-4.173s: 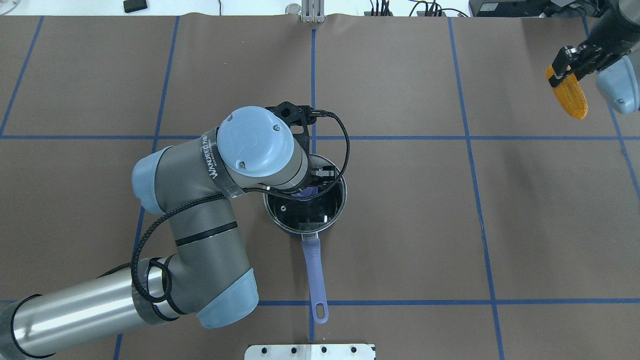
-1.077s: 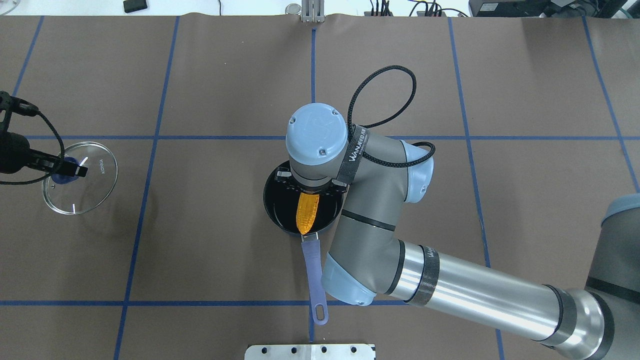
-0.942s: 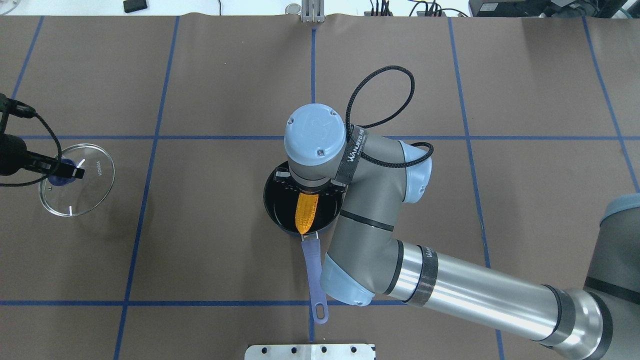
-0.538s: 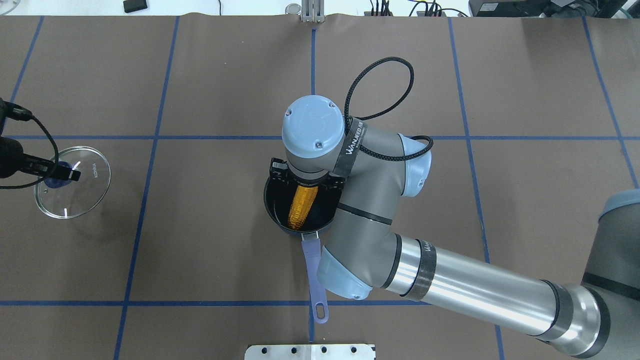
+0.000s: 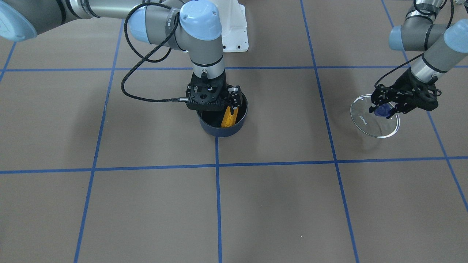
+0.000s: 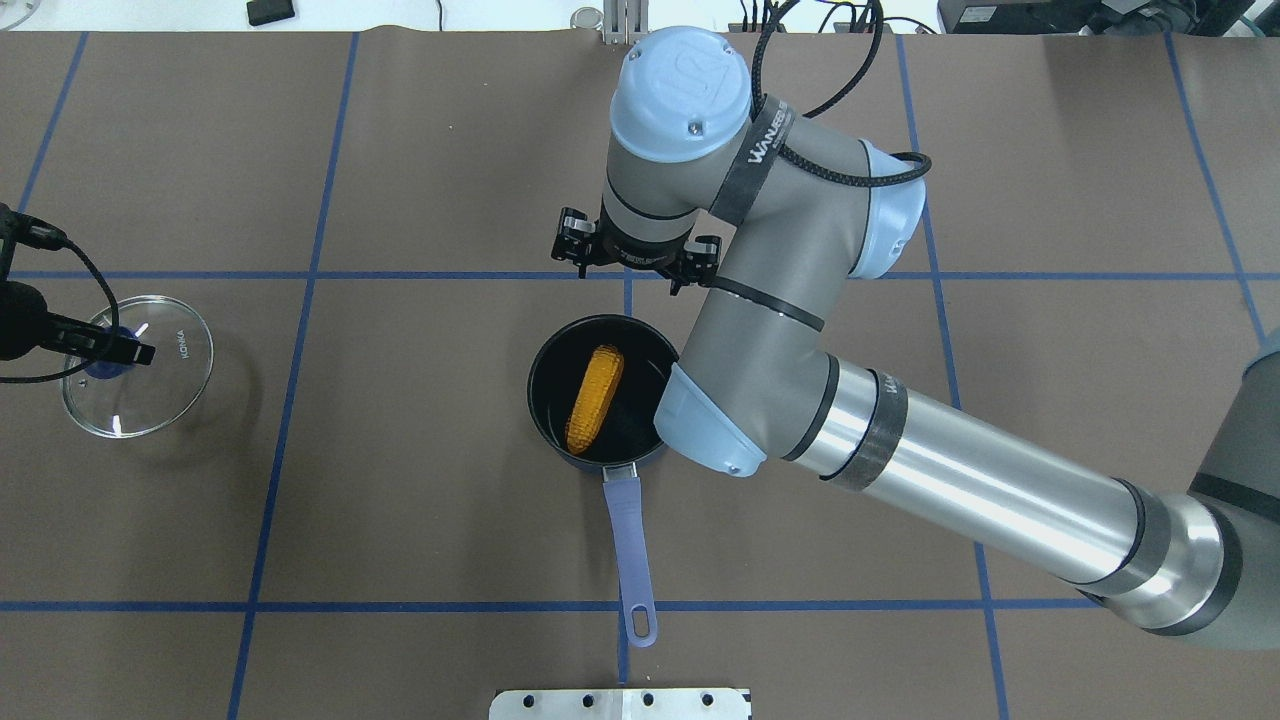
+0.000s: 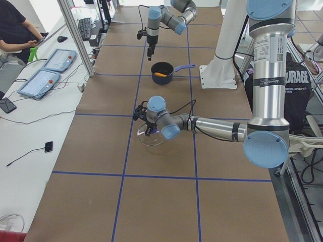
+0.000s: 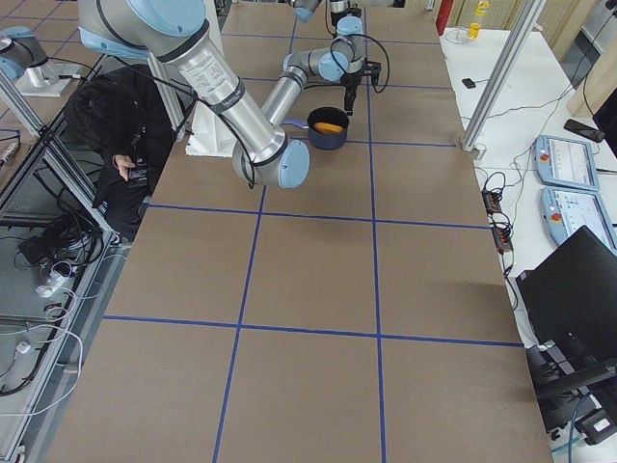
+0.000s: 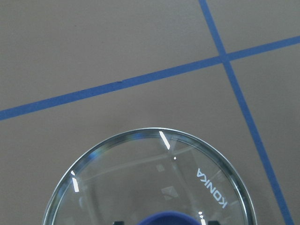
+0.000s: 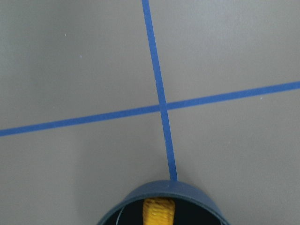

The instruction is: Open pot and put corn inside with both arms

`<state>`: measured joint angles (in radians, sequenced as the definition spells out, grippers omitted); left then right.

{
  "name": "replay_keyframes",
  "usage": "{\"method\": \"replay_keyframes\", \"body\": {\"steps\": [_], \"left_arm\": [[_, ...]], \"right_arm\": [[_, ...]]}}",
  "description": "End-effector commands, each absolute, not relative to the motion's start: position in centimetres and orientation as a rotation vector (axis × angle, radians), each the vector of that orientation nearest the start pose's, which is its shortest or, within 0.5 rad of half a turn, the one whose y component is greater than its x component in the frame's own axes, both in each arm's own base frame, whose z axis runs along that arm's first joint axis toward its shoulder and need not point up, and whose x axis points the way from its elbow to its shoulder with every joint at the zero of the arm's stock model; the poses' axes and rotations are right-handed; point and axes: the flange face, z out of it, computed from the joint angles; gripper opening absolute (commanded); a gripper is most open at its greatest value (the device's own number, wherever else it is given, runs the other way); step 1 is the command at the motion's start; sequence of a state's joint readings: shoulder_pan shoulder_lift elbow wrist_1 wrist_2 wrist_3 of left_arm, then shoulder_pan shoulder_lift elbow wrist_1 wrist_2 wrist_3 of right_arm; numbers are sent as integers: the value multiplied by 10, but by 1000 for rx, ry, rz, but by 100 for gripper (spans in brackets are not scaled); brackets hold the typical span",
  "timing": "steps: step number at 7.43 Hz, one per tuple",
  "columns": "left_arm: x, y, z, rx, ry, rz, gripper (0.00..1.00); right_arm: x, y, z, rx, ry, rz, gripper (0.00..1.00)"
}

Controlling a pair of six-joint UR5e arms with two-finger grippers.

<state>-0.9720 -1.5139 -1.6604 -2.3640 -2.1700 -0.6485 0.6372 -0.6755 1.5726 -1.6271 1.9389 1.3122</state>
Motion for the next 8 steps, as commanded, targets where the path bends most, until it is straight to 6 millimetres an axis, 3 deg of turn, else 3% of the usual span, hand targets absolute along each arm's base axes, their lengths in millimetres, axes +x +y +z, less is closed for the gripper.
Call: {"method": "replay_keyframes", "body": {"steps": [1,8], "left_arm": [[220,-458,566,313,909,202,48],[231,-472,571,321,888,193,49]], "right_arm": [[-489,-523,104,40,-923,195,100],[-488,-524,105,40,-922,197,100]]}}
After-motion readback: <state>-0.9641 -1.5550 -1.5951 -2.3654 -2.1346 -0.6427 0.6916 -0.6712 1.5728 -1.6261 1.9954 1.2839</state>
